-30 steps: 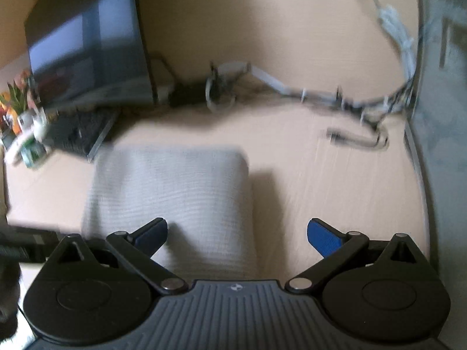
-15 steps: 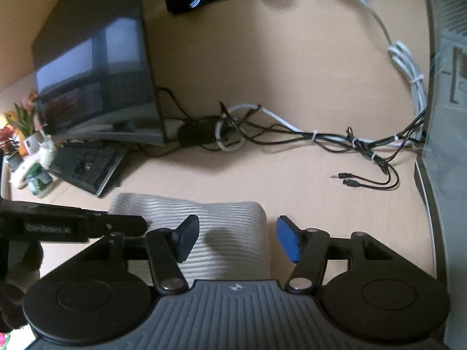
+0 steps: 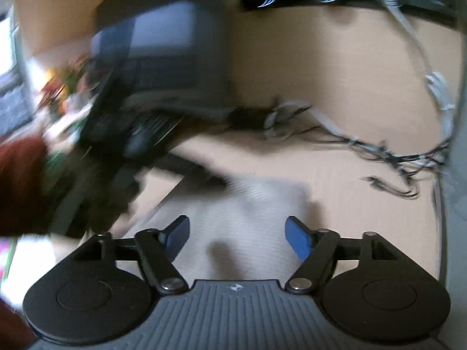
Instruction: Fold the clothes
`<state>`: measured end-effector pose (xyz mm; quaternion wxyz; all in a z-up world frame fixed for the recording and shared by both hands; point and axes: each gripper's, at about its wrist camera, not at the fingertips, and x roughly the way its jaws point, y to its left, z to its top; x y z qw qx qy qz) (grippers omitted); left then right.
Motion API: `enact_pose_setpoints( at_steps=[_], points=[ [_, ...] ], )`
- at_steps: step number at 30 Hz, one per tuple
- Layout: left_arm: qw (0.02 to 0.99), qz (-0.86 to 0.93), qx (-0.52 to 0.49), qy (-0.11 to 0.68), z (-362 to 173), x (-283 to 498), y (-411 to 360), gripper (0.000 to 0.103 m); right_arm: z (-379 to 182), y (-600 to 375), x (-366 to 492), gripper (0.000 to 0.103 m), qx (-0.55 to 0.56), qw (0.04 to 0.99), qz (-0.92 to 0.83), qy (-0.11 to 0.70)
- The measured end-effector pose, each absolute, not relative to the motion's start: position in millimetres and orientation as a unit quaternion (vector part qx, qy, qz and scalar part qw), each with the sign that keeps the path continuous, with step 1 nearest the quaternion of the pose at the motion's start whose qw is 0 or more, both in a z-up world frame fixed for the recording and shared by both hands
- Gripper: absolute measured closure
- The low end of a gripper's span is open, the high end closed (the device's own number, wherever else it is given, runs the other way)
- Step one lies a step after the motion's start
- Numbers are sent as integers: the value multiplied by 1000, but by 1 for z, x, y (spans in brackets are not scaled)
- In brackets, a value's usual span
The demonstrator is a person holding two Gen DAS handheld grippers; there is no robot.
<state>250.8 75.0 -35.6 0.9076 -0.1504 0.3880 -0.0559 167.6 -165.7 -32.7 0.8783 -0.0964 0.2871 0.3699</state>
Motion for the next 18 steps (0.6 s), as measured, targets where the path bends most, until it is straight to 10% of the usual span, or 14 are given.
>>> enact_pose_setpoints(
  at_steps=[18],
  points=[
    [918,-121,-207,314,18,192,88,53,-39,-155,175,4,-99,854,394,325]
  ],
)
